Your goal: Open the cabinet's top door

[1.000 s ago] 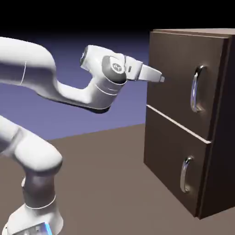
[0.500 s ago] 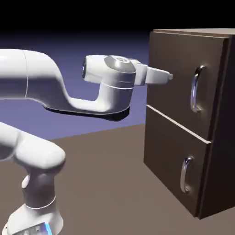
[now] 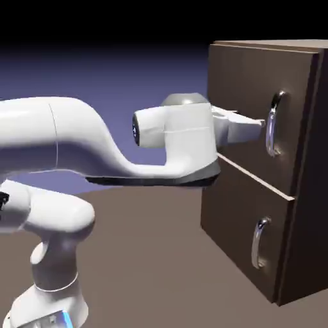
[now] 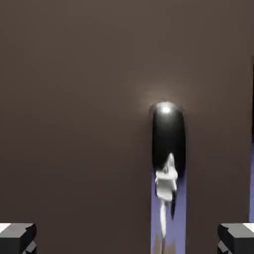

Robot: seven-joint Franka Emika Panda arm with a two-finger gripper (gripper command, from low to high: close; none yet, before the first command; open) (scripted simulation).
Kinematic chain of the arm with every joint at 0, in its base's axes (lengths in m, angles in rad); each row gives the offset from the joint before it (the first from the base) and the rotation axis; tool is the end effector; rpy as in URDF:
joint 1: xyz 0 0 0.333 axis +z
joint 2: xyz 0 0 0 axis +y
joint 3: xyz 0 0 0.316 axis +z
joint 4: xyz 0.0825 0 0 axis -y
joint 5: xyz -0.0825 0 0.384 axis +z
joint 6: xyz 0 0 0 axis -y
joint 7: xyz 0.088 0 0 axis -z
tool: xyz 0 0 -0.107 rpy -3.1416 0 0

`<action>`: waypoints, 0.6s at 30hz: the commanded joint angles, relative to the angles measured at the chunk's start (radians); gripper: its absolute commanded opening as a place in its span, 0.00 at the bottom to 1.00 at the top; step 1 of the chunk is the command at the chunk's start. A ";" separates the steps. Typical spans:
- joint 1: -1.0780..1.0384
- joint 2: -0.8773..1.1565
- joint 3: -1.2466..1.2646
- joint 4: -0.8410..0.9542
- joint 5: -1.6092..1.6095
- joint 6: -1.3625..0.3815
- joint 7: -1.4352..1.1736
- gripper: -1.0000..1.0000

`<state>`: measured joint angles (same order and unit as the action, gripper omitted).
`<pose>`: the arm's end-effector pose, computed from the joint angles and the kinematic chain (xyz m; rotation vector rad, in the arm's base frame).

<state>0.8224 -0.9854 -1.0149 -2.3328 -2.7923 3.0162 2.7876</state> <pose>0.3827 -0.1351 0.5393 -1.7769 0.6836 -1.7261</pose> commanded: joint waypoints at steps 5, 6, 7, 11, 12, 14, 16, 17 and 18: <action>0.097 0.013 -0.071 0.064 -0.091 -0.016 0.066 0.50; 0.133 0.026 -0.092 0.088 -0.095 -0.024 0.068 0.50; 0.169 0.039 -0.112 0.113 -0.099 -0.032 0.070 0.50; 0.164 0.060 -0.104 0.110 -0.100 -0.052 0.091 0.00; 0.127 0.069 -0.079 0.086 -0.094 -0.066 0.105 0.00; 0.055 0.074 -0.029 0.032 -0.060 -0.097 0.103 0.00; -0.017 0.081 0.025 -0.017 -0.031 -0.123 0.110 0.00; -0.054 0.080 0.052 -0.043 -0.011 -0.138 0.107 0.00; -0.090 0.079 0.081 -0.068 0.011 -0.152 0.102 0.00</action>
<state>0.7325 -0.9070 -0.9344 -2.4005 -2.7821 2.8653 2.8892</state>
